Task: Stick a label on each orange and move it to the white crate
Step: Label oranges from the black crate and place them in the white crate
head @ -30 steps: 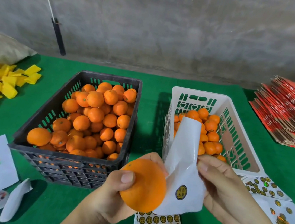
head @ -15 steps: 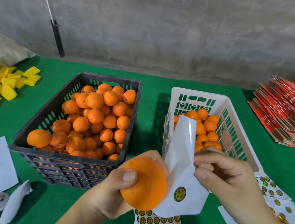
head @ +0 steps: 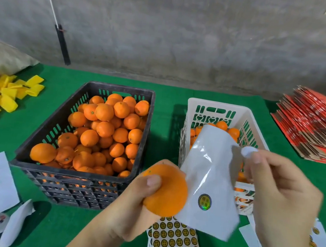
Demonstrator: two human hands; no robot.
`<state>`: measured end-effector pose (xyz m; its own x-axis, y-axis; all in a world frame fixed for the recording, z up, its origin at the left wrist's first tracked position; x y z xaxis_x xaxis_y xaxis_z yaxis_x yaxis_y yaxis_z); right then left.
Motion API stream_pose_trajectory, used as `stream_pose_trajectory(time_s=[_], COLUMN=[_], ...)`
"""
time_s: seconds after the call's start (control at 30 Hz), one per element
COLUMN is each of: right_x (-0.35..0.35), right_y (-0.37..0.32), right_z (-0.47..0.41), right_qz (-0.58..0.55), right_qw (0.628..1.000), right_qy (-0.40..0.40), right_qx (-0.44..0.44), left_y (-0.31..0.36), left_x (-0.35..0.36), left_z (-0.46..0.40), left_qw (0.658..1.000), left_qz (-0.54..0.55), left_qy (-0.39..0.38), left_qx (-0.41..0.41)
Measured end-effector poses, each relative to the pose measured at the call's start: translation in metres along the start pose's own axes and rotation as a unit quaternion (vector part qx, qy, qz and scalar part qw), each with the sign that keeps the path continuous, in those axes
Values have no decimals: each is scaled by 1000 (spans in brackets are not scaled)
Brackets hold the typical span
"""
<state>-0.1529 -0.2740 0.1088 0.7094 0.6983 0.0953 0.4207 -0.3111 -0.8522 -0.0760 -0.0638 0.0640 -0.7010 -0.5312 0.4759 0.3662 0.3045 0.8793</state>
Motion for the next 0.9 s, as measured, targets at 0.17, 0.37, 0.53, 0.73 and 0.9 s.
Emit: stream_pose_trajectory(time_s=[0.17,0.37,0.53,0.73,0.9], right_x=[21,21,25,8,1], right_y=[-17,-4,0,4,28], right_z=[41,52,48,6,-36], right_qz=[146,230,221,163,279], right_qw=[933,897,913,939,938], right_qy=[-236,-336,-303,-272,-182], right_qx=[-231,-173,-162,-131,96], left_y=[-3,7,3,-14,-11], left_x=[20,34,38,13,0], left_z=[-4,-11,-18,-17,-14], left_qw=[999,984,970,972,978], left_qz=[22,-12,95,66,57], left_qy=[35,180,213,224,195], left_qx=[18,1,-67,-7,57])
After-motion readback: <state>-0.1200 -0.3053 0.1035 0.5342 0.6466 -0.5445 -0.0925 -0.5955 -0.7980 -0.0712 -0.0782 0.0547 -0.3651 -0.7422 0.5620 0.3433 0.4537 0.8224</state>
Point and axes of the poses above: each hand's wrist, its own z-axis away from the middle knuckle, its own x-axis out of the palm, y = z × x, the point moved 1 cm from there along -z, towards the middle knuckle, and after that the axes turned 10 degrees about -z, right-handed, at the moved point
